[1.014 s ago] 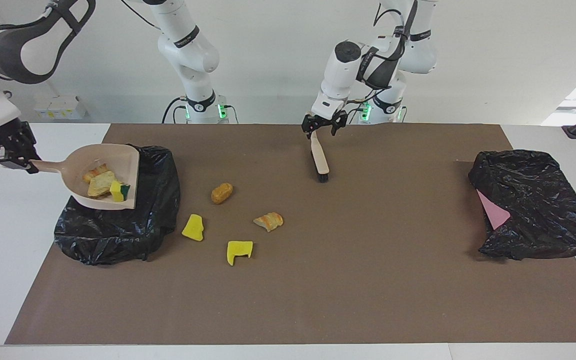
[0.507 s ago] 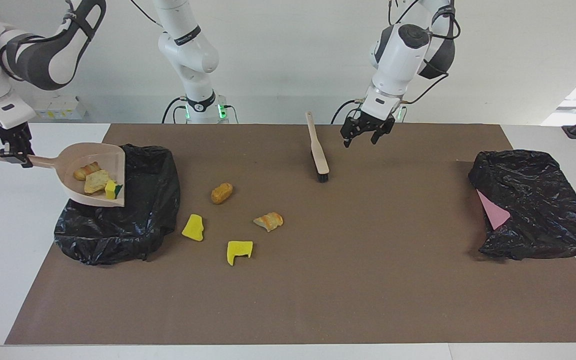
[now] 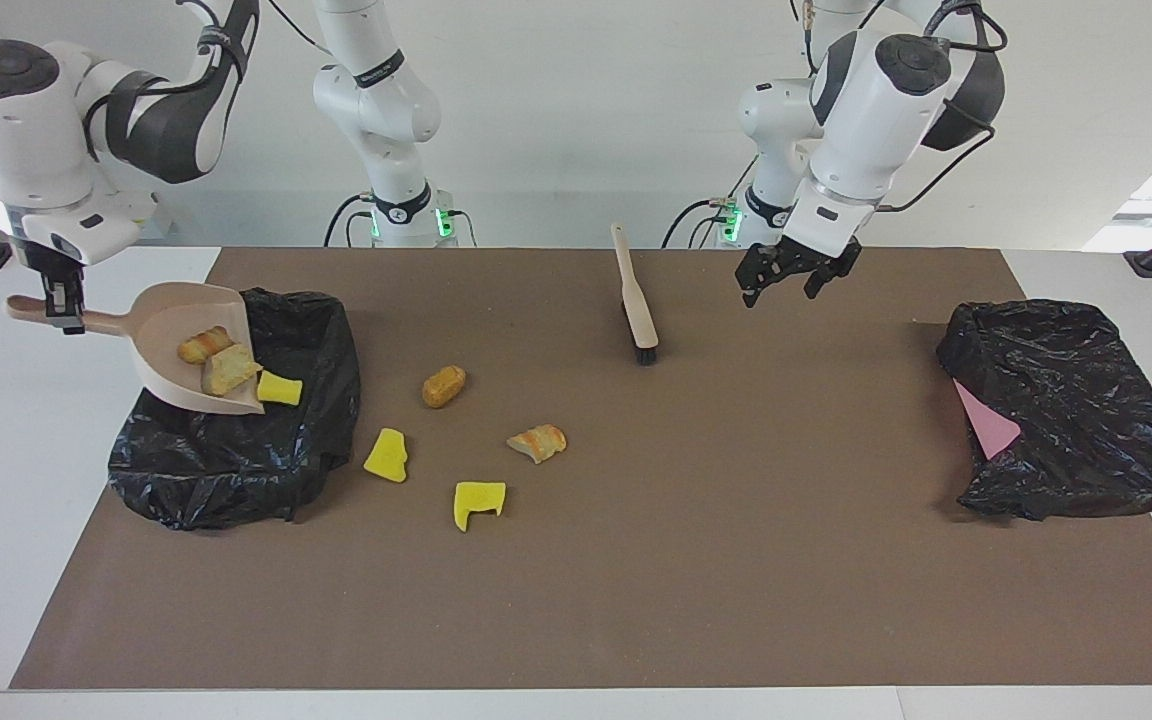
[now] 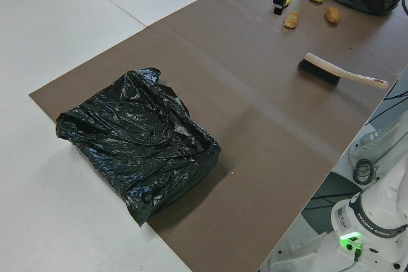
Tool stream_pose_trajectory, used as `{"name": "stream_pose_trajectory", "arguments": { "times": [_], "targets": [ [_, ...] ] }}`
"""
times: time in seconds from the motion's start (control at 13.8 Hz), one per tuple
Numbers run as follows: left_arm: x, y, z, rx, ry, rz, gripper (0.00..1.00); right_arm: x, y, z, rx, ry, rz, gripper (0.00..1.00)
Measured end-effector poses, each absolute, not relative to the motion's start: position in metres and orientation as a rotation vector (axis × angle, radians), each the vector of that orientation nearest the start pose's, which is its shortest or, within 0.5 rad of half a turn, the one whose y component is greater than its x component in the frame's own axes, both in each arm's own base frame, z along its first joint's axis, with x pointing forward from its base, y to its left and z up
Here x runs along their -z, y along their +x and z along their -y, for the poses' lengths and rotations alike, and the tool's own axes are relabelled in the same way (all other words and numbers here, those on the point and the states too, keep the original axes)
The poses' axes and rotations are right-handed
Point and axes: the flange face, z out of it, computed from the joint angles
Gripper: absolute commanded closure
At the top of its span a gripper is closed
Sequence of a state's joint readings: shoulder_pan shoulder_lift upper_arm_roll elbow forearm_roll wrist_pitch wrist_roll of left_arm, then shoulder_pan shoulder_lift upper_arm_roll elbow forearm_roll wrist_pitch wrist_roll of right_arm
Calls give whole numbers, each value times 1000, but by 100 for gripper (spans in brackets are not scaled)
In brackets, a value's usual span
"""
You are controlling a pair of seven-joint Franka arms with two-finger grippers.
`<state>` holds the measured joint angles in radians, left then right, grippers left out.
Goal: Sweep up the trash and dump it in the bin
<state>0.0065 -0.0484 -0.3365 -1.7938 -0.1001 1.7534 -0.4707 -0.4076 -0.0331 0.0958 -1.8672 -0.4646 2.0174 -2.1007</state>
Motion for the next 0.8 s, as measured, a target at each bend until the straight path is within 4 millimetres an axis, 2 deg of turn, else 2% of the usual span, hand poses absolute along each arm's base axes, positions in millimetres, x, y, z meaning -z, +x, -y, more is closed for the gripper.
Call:
{"name": "stream_pose_trajectory", "arguments": {
  "times": [0.22, 0.43, 0.65, 0.8],
  "targets": [
    [-576, 520, 187, -24, -3204, 251, 0, -567, 520, 186, 600, 1519, -2195, 100],
    [-580, 523, 177, -11, -3202, 277, 0, -588, 505, 181, 669, 1510, -2107, 100],
    [-586, 525, 175, 7, -3206, 282, 0, -606, 496, 177, 707, 1484, -2072, 100],
    [-591, 525, 176, 28, -3201, 274, 0, -615, 497, 163, 692, 1462, -2058, 100]
  ]
}}
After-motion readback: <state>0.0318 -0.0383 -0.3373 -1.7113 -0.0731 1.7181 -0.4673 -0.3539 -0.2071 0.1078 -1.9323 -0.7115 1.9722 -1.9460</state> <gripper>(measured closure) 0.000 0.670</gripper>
